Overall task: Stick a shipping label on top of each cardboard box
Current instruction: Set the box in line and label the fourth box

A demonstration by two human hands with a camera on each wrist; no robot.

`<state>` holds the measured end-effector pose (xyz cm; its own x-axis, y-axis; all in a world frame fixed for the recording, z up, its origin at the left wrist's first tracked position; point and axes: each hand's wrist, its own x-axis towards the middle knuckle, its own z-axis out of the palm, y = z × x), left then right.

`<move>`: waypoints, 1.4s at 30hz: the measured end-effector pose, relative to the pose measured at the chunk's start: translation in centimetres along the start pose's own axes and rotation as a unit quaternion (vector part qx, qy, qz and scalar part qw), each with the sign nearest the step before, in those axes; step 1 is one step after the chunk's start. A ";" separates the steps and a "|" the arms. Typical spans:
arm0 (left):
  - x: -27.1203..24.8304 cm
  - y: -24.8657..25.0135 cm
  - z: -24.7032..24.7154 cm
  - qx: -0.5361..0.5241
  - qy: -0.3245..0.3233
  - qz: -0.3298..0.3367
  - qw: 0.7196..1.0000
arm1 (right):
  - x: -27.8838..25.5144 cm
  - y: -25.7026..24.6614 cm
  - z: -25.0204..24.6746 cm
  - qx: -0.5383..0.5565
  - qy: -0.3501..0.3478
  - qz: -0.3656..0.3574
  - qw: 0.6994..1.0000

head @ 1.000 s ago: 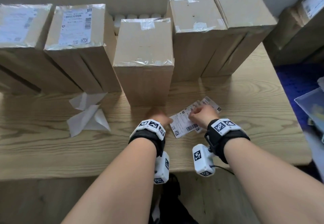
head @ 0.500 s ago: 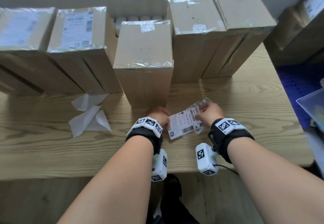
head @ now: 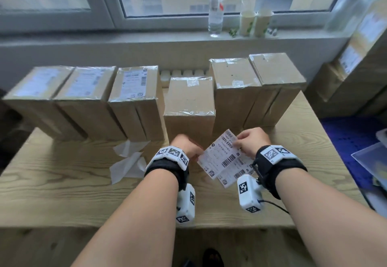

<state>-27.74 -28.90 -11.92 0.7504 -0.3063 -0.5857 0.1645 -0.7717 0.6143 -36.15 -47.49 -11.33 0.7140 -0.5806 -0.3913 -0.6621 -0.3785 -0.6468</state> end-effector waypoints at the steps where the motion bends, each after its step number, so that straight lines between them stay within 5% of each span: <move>1: -0.7 0.4 -0.6 -0.006 0.004 0.011 1.000 | -0.4 -0.7 -0.5 -0.002 -0.001 -0.008 1.000; 12: -4.6 3.8 -4.9 -0.051 0.034 0.140 0.988 | -3.7 -7.8 -2.8 -0.056 -0.068 -0.154 0.984; 42: -4.5 4.6 -7.6 -0.163 -0.023 0.113 0.980 | -3.5 -11.1 -2.5 -0.072 -0.093 -0.184 0.976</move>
<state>-25.51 -26.79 -2.43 0.7624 -0.4799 -0.4340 0.1992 -0.4641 0.8631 -31.88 -43.06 -1.15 0.9297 -0.2496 -0.2709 -0.3684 -0.6414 -0.6730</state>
